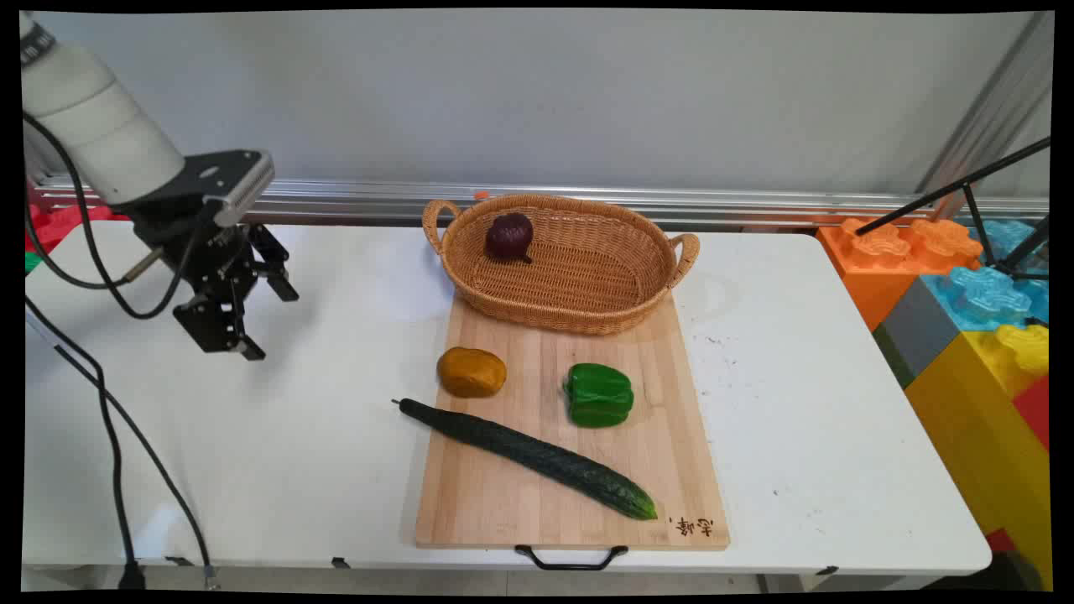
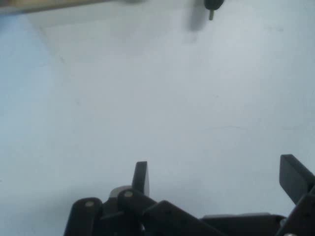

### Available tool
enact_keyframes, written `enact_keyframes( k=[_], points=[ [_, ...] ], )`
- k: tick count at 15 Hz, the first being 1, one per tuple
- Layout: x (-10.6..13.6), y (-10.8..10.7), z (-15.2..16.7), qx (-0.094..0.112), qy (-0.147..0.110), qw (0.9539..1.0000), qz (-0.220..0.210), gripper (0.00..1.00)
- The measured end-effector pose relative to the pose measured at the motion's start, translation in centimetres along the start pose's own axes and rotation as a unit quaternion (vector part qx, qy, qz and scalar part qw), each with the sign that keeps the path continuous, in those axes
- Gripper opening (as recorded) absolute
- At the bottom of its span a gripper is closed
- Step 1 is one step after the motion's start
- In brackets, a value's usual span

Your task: Pick up the cucumber from the cutting board

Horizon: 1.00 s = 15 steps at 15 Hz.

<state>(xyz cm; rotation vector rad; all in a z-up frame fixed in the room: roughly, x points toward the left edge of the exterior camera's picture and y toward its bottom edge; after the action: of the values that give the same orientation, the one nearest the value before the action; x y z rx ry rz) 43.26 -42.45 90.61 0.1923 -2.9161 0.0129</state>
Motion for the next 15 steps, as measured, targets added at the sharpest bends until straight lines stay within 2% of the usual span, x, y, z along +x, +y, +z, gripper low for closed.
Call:
enact_keyframes(
  k=[4, 7, 10, 12, 15],
  points=[
    [1.4, 0.3, 2.1, -0.028, 0.037, 0.9989, -0.002, 1.00],
    [5.0, 0.7, 4.1, -0.054, 0.089, 0.9946, 0.006, 1.00],
    [8.7, 0.8, 5.4, -0.058, 0.130, 0.9896, 0.022, 1.00],
    [11.3, 0.7, 6.3, -0.057, 0.146, 0.9869, 0.038, 1.00],
    [15.2, 0.5, 8.2, -0.056, 0.158, 0.9832, 0.074, 1.00]
  ],
)
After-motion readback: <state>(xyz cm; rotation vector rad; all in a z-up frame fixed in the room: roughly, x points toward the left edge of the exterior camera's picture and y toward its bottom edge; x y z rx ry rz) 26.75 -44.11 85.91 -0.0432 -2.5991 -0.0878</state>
